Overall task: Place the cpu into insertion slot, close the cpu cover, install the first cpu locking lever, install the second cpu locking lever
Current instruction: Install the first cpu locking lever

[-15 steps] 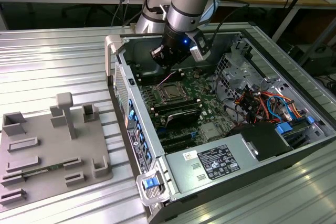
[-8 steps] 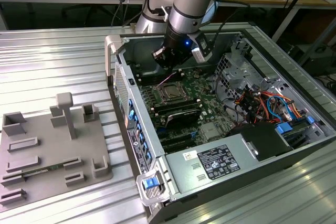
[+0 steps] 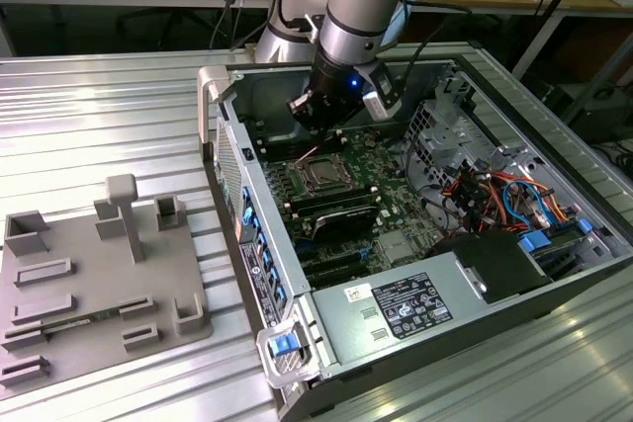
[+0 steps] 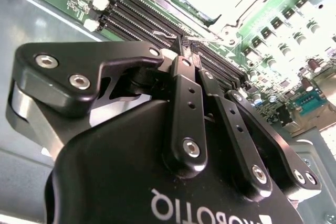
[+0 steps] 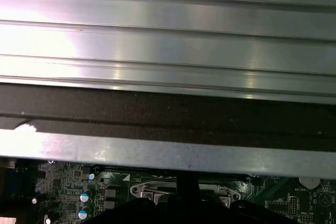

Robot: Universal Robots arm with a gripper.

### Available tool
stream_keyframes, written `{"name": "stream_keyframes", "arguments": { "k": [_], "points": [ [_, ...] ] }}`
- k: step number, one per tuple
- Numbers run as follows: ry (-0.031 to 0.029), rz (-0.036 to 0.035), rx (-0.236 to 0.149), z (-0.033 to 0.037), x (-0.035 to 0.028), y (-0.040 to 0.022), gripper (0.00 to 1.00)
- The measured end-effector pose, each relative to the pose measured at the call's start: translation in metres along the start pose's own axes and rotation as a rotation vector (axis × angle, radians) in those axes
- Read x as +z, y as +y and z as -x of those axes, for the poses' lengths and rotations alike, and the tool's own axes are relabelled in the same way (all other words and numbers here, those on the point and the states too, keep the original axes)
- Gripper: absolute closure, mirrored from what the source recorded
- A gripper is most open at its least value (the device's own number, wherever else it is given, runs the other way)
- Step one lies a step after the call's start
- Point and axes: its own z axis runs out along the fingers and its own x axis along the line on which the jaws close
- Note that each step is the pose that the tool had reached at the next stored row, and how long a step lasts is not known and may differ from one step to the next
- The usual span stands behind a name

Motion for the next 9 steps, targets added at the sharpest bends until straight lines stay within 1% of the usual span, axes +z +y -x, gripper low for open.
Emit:
{"name": "stream_keyframes", "arguments": {
  "k": [5, 6, 9],
  "points": [
    [0.0008, -0.0102, 0.0, 0.0, -0.0002, -0.0014, 0.89],
    [0.0009, -0.0135, 0.0, 0.0, 0.0001, -0.0015, 0.89],
    [0.0018, -0.0146, -0.008, 0.0001, 0.0004, -0.0015, 0.89]
  ]
}}
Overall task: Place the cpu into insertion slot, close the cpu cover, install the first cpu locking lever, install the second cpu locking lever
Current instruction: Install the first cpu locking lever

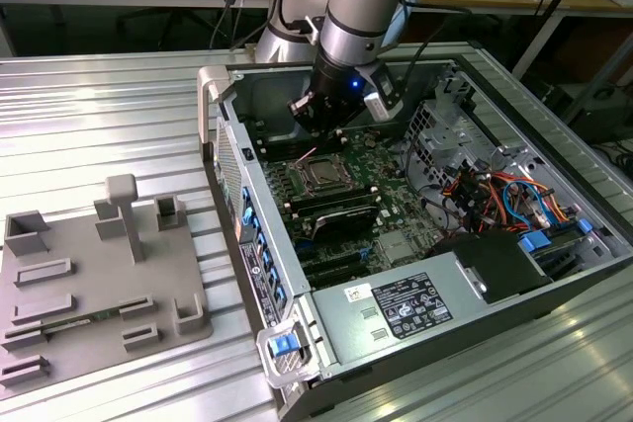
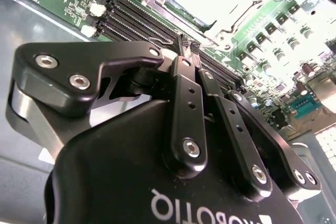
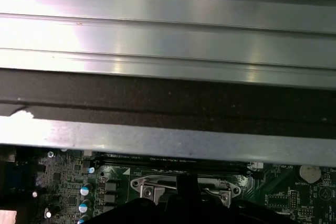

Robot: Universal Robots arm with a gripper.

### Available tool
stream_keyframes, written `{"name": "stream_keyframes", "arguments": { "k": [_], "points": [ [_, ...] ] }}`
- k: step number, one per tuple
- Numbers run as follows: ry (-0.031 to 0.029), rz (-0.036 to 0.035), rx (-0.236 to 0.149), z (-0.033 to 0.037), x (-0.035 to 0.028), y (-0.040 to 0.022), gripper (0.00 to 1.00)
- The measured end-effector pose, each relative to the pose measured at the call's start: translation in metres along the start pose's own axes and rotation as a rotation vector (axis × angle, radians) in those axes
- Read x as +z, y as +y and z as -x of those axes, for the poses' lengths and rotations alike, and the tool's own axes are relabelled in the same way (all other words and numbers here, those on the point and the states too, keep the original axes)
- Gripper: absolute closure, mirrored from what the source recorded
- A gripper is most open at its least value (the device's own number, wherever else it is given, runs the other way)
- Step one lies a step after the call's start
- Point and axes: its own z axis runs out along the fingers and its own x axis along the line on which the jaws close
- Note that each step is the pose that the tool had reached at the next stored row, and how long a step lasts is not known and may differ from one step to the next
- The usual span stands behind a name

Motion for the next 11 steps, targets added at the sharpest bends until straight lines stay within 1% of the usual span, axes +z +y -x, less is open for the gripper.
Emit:
{"name": "stream_keyframes", "arguments": {
  "k": [1, 2, 4, 7, 9, 11],
  "points": [
    [0.0013, 0.0007, -0.021, 0.0, 0.0001, 0.0, 0.89],
    [0.0017, 0.0006, -0.026, 0.0, 0.0001, 0.0, 0.89],
    [0.0018, -0.0014, -0.027, 0.0014, 0.0006, 0.0001, 0.89],
    [0.002, -0.0024, -0.026, 0.0031, 0.0014, 0.0004, 0.89],
    [0.002, -0.0026, -0.026, 0.0039, 0.0025, 0.0006, 0.89],
    [0.0021, -0.0027, -0.027, 0.0062, 0.0048, 0.0008, 0.89]
  ]
}}
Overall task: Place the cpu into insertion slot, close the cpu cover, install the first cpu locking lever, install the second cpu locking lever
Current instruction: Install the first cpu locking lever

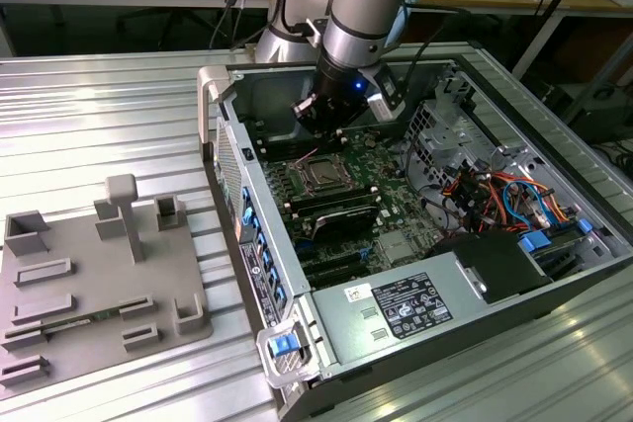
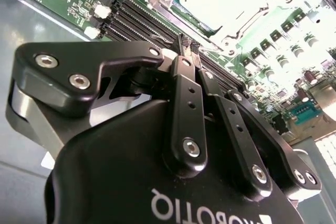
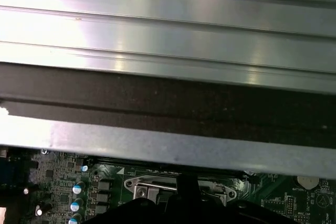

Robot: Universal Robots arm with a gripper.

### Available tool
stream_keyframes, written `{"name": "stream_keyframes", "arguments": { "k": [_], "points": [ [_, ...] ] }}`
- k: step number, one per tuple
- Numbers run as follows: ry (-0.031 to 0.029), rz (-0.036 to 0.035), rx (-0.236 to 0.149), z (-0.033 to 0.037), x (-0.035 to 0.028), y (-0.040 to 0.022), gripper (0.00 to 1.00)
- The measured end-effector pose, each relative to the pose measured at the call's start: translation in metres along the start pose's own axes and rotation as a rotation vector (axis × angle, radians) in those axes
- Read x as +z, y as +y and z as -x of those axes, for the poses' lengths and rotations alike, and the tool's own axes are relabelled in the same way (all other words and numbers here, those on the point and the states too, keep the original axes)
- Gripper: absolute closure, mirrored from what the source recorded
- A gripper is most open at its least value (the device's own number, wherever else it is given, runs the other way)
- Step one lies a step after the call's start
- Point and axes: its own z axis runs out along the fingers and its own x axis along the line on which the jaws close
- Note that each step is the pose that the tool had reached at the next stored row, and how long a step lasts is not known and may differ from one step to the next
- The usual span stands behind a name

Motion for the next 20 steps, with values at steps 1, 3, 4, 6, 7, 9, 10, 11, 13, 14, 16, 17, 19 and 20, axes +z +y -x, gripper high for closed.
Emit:
{"name": "stream_keyframes", "arguments": {
  "k": [1, 3, 4, 6, 7, 9, 10, 11, 13, 14, 16, 17, 19, 20],
  "points": [
    [0.0, 0.0, 0.0, 0.0005, 0.0005, 0.0001, 0.89],
    [-0.0001, 0.0002, 0.0, 0.0014, 0.0021, 0.0003, 0.89],
    [0.0, 0.0001, 0.0, 0.0023, 0.0033, 0.0005, 0.89],
    [0.0, 0.0001, 0.0, 0.0039, 0.0051, 0.0008, 0.89],
    [0.0001, 0.0, 0.0, 0.0048, 0.0059, 0.001, 0.89],
    [-0.0002, 0.0002, 0.0, 0.0065, 0.0073, 0.0014, 0.89],
    [-0.0002, 0.0003, 0.0, 0.0071, 0.0079, 0.0016, 0.89],
    [-0.0001, 0.0001, 0.0, 0.0076, 0.0086, 0.0019, 0.89],
    [0.0, 0.0, 0.0, 0.0077, 0.0089, 0.002, 0.89],
    [-0.0001, 0.0001, 0.0, 0.0077, 0.0089, 0.002, 0.89],
    [0.0, 0.0, 0.0, 0.0077, 0.0089, 0.002, 0.89],
    [0.0, 0.0001, 0.0, 0.0077, 0.009, 0.002, 0.89],
    [-0.0001, 0.0001, 0.0, 0.0077, 0.0091, 0.002, 0.89],
    [-0.0002, 0.0001, 0.0, 0.0077, 0.0092, 0.0019, 0.89]
  ]
}}
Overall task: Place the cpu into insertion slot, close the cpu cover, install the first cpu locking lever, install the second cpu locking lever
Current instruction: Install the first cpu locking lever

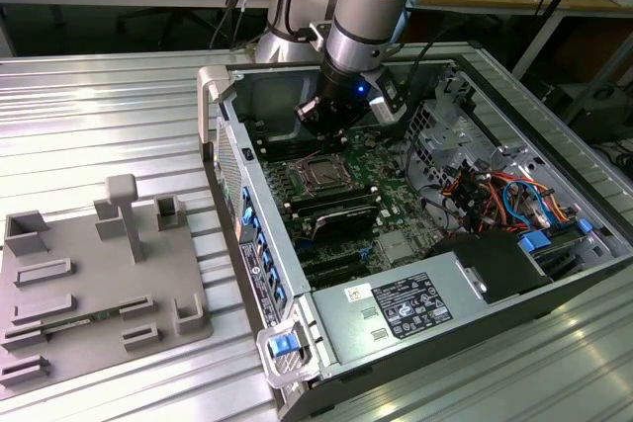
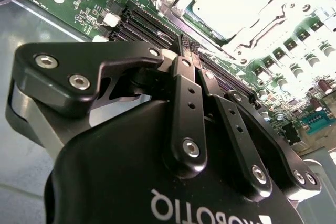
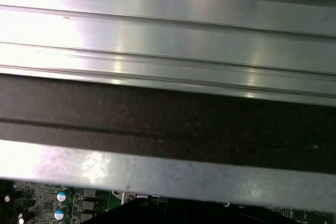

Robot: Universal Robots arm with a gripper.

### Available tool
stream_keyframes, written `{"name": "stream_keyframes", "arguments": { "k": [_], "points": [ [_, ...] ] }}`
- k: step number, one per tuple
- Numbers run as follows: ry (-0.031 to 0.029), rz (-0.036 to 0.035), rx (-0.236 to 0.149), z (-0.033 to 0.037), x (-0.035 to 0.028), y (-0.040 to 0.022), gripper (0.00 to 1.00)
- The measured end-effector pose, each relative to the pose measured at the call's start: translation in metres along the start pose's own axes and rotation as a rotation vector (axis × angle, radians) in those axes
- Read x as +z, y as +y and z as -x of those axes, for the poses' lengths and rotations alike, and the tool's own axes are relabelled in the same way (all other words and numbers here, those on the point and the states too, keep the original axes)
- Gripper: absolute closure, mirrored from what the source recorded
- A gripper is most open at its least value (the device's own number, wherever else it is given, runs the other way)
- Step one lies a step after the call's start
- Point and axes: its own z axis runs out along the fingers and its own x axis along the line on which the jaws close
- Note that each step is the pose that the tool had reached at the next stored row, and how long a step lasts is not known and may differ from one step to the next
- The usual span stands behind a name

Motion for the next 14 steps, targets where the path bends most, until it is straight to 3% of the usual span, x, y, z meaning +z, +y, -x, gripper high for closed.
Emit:
{"name": "stream_keyframes", "arguments": {
  "k": [5, 11, 14],
  "points": [
    [0.0006, -0.0049, 0.0, -0.0006, -0.0004, -0.0063, 0.89],
    [0.0006, -0.0054, 0.0, -0.0004, 0.0, -0.0018, 0.89],
    [0.0007, -0.0054, 0.0, -0.0037, -0.0002, -0.0013, 0.89]
  ]
}}
